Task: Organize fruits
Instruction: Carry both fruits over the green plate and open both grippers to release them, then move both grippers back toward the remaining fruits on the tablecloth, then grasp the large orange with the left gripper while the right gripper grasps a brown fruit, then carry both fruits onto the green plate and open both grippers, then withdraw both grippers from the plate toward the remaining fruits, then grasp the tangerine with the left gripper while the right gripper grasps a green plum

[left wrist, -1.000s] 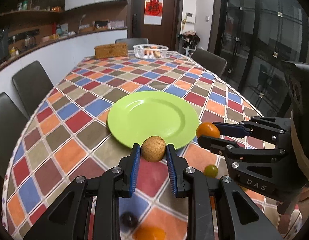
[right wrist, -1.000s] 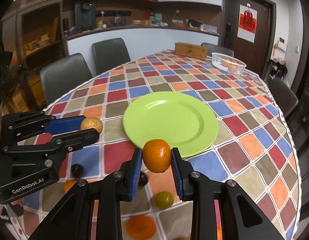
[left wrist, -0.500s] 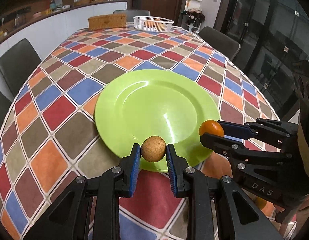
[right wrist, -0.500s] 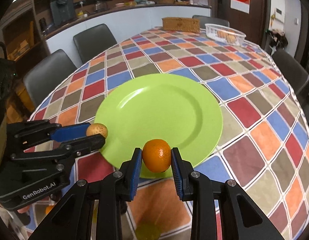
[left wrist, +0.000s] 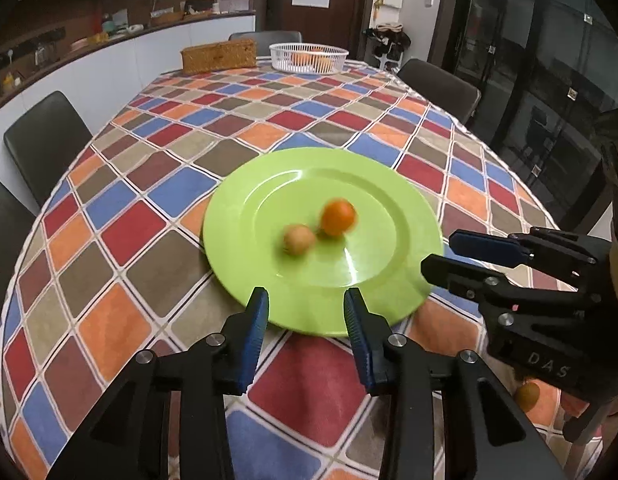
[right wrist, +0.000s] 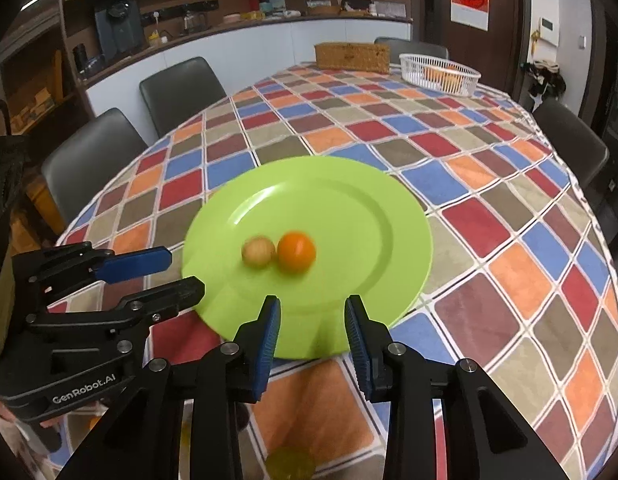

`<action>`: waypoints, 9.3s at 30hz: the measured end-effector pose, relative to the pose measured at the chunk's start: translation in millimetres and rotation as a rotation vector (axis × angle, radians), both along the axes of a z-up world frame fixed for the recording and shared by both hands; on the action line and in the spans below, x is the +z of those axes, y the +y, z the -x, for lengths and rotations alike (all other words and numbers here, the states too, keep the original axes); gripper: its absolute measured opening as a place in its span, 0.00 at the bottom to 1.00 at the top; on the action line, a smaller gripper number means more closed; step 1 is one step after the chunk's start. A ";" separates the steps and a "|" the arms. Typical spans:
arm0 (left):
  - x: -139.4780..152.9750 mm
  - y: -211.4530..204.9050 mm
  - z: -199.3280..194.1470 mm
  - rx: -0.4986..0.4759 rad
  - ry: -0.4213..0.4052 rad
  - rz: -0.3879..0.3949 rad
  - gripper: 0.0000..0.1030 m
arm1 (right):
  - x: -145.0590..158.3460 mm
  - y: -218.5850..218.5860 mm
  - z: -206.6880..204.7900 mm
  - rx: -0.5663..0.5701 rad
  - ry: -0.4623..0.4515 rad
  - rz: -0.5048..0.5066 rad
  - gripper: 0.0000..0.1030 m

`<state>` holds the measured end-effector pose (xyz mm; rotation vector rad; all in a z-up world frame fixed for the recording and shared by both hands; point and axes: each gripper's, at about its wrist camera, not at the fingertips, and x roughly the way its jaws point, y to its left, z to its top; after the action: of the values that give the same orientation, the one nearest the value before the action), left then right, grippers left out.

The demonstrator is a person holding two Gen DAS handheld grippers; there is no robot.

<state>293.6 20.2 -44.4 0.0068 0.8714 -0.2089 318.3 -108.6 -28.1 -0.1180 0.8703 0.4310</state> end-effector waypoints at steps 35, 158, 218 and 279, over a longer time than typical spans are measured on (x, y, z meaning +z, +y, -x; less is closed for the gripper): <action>73.7 -64.2 167.1 -0.122 -0.325 -0.070 0.68 | 75.0 -87.6 168.4 -0.134 -0.258 -0.075 0.51; 42.7 -31.1 87.5 -0.071 -0.157 -0.001 0.38 | 46.4 -40.5 95.4 0.007 -0.137 -0.139 0.28; 89.3 3.5 64.3 0.071 -0.156 0.004 0.61 | 74.5 -21.7 46.1 -0.064 -0.070 -0.083 0.52; -39.7 8.1 154.3 0.089 0.001 -0.025 0.45 | -36.7 27.1 115.0 0.151 0.003 -0.007 0.49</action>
<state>139.3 28.3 -84.1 -0.0090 0.8731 -0.1148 203.4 -81.5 -64.8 -0.1777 0.8656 0.5751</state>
